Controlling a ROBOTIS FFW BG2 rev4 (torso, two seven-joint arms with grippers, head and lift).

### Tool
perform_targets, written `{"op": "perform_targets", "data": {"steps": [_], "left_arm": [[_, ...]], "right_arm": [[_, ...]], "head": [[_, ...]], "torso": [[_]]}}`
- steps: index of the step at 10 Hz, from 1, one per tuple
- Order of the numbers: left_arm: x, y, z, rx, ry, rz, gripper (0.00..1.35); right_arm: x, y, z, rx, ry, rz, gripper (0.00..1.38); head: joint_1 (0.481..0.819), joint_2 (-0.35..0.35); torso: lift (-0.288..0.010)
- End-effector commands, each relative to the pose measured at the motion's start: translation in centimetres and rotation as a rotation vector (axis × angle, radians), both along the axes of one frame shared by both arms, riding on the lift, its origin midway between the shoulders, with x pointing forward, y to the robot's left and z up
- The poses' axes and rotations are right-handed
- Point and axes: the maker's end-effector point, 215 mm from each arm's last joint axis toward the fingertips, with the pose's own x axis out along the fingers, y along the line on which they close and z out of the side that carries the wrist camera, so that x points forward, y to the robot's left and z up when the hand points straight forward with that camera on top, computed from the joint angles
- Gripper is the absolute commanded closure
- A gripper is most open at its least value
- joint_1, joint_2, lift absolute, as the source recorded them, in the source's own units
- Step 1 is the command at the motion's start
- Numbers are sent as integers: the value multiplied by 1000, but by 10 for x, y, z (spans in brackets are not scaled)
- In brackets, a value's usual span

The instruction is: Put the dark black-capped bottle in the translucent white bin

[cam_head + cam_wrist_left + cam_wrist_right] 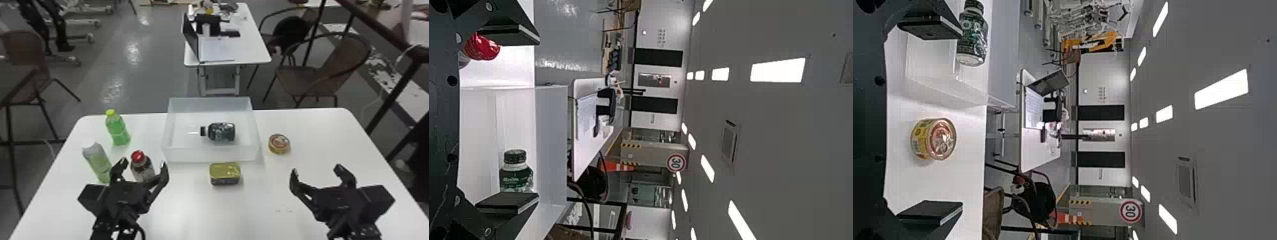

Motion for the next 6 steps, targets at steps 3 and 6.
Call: {"op": "perform_targets", "data": {"steps": [3,6], "left_arm": [[0,0,-1,-2,5,9,190],[-2,6,-1,-12,2,49,190]], "right_arm": [[0,1,-2,-11,0,-18,93],[-5,-10,-8,23,5,-88,93]], "head": [[695,22],[695,6]], "torso": [[-20],[-20]]}}
